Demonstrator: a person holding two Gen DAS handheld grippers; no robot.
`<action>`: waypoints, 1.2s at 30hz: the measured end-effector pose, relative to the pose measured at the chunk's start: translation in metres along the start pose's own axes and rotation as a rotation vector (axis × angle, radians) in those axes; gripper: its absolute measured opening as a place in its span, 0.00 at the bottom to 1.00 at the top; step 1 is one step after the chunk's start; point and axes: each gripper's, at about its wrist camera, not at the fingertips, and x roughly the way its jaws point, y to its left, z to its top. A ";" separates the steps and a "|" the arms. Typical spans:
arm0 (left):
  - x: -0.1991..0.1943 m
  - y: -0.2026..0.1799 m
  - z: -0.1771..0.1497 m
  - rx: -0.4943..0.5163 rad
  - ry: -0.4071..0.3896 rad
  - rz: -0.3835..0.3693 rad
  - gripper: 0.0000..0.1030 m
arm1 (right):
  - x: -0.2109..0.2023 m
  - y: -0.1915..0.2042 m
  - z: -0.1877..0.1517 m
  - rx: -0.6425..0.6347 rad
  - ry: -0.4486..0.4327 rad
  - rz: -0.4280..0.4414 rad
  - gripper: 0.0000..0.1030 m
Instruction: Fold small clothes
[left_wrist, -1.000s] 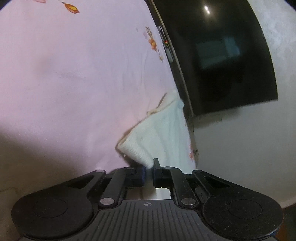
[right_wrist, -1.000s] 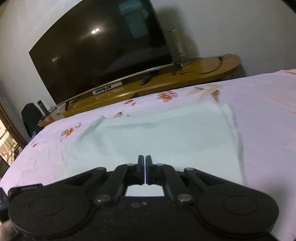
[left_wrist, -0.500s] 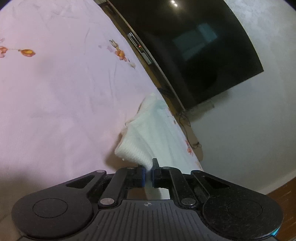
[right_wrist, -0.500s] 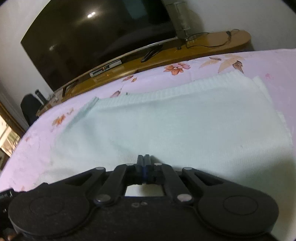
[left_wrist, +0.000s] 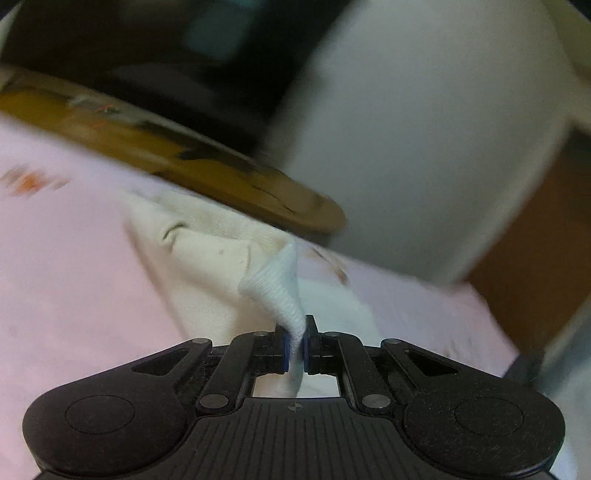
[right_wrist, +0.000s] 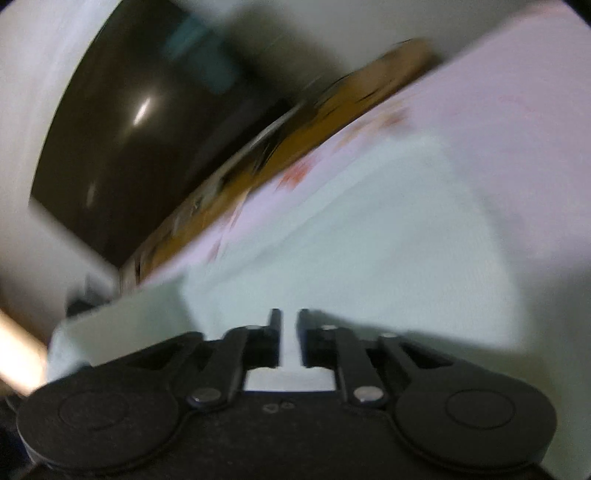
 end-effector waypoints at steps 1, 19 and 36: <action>0.009 -0.015 0.004 0.049 0.035 -0.015 0.06 | -0.019 -0.013 0.004 0.045 -0.038 -0.001 0.14; 0.017 -0.067 -0.024 0.086 0.166 -0.075 0.70 | -0.171 -0.118 0.012 0.191 -0.169 -0.038 0.26; 0.096 0.029 -0.005 -0.052 0.242 0.143 0.70 | -0.021 -0.055 0.078 -0.120 0.132 -0.003 0.36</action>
